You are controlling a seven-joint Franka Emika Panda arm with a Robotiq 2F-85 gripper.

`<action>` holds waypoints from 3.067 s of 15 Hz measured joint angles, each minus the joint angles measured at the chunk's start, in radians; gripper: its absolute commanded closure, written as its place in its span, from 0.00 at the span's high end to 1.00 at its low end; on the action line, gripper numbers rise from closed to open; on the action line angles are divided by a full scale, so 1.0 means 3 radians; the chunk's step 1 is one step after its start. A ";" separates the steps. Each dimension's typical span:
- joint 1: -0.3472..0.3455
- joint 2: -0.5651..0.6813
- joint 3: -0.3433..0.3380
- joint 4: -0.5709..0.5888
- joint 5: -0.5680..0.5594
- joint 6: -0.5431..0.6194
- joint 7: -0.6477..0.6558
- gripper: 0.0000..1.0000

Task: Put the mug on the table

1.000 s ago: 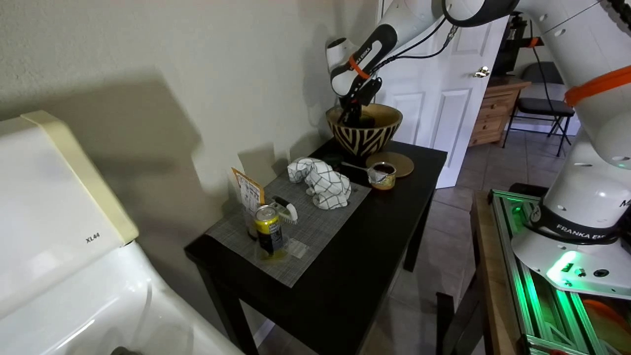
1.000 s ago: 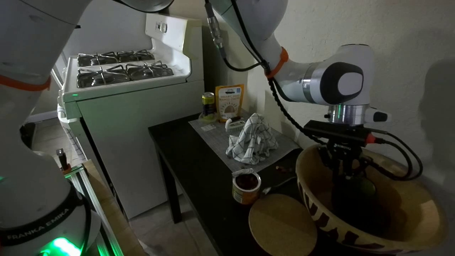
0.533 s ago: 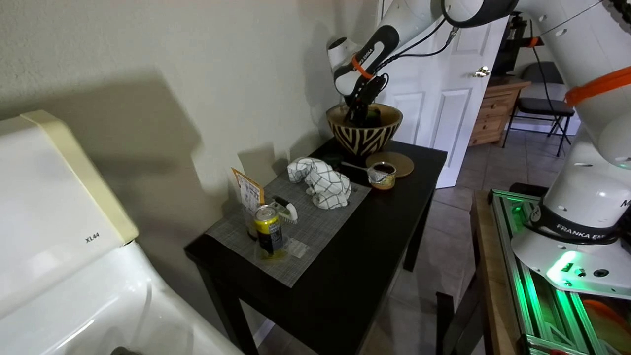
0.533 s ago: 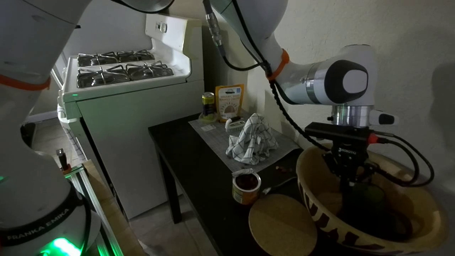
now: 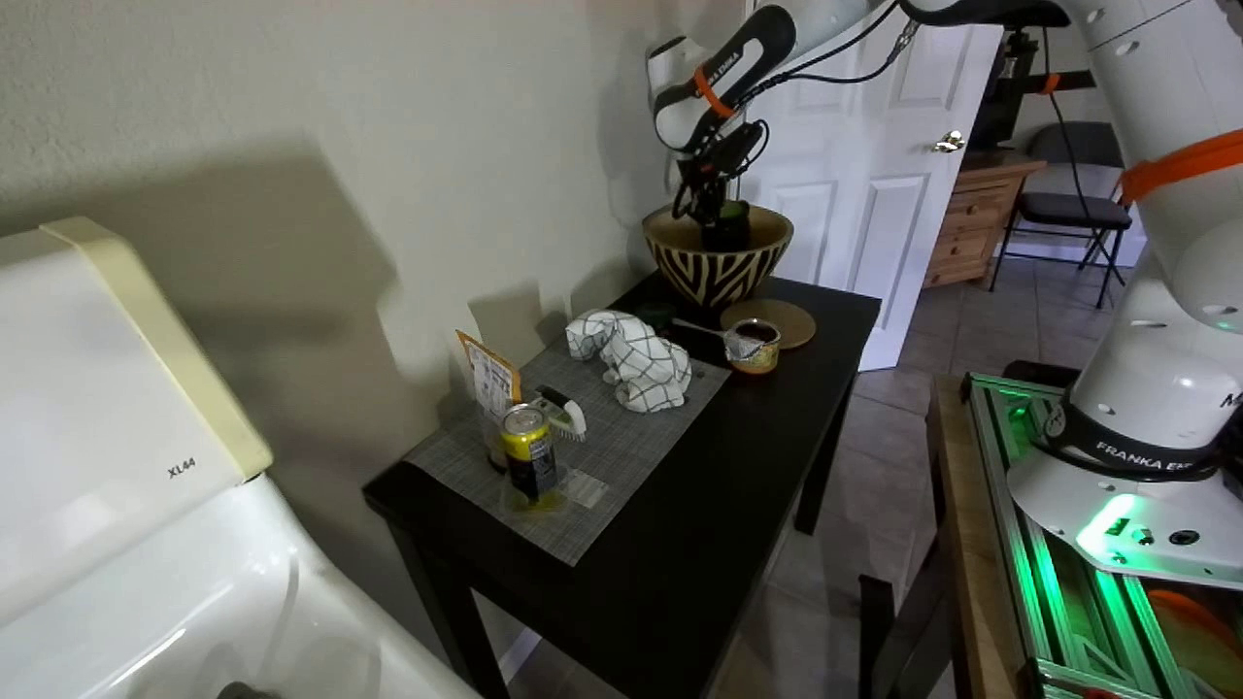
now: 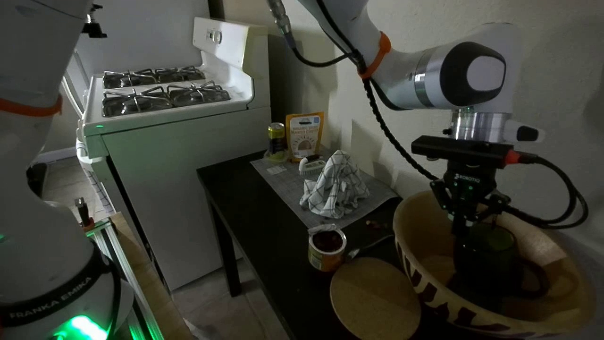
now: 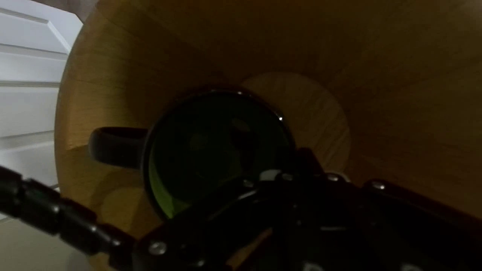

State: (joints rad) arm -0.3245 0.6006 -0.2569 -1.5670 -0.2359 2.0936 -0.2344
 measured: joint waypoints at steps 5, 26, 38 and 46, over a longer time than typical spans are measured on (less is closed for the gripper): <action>-0.0032 -0.0215 0.0190 0.0021 0.0257 -0.0316 -0.0302 0.02; 0.0114 -0.1291 0.0486 -0.0503 0.0399 -0.0715 -0.1418 0.02; 0.0388 -0.2011 0.0470 -0.1553 0.0397 -0.0695 -0.1965 0.08; 0.0462 -0.2003 0.0456 -0.1654 0.0401 -0.0661 -0.1983 0.02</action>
State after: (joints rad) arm -0.1859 -0.0003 -0.1202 -2.0632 -0.1156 1.8953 -0.8292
